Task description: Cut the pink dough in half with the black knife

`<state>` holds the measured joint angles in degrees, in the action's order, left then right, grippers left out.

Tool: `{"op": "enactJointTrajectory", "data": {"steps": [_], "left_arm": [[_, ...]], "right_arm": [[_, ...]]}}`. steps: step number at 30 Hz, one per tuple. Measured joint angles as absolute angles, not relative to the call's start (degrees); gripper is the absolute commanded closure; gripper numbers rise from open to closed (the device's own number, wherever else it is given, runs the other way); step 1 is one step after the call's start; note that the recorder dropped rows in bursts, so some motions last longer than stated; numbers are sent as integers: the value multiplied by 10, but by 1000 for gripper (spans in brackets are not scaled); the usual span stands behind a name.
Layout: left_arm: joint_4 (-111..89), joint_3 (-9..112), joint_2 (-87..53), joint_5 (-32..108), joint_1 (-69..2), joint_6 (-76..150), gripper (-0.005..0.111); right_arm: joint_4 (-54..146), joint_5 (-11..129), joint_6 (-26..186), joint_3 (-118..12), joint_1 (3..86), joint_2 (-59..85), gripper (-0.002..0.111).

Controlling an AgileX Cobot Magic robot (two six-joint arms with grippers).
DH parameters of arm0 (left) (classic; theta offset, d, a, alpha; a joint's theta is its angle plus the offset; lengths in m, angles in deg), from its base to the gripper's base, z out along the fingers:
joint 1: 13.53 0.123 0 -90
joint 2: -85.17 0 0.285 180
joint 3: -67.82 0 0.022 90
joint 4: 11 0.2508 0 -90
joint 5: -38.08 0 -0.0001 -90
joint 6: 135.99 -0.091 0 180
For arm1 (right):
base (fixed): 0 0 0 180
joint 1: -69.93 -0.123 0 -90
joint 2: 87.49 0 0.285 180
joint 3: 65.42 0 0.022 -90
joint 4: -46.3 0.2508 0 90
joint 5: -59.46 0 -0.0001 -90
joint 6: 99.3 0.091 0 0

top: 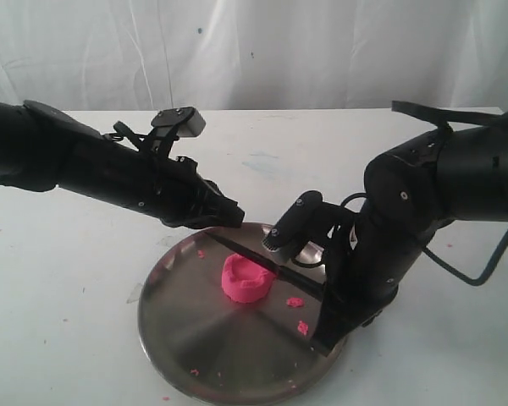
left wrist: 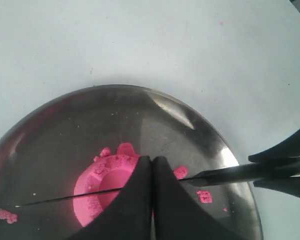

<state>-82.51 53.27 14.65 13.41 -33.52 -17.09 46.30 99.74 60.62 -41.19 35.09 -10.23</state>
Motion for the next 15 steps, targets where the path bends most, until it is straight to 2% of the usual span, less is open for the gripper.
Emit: {"op": "enactJointTrajectory", "data": {"steps": [15], "left_arm": [[-789,533,178,163,-335,-176,107]], "right_arm": [[459,989,616,-412,351,-128,108]]}}
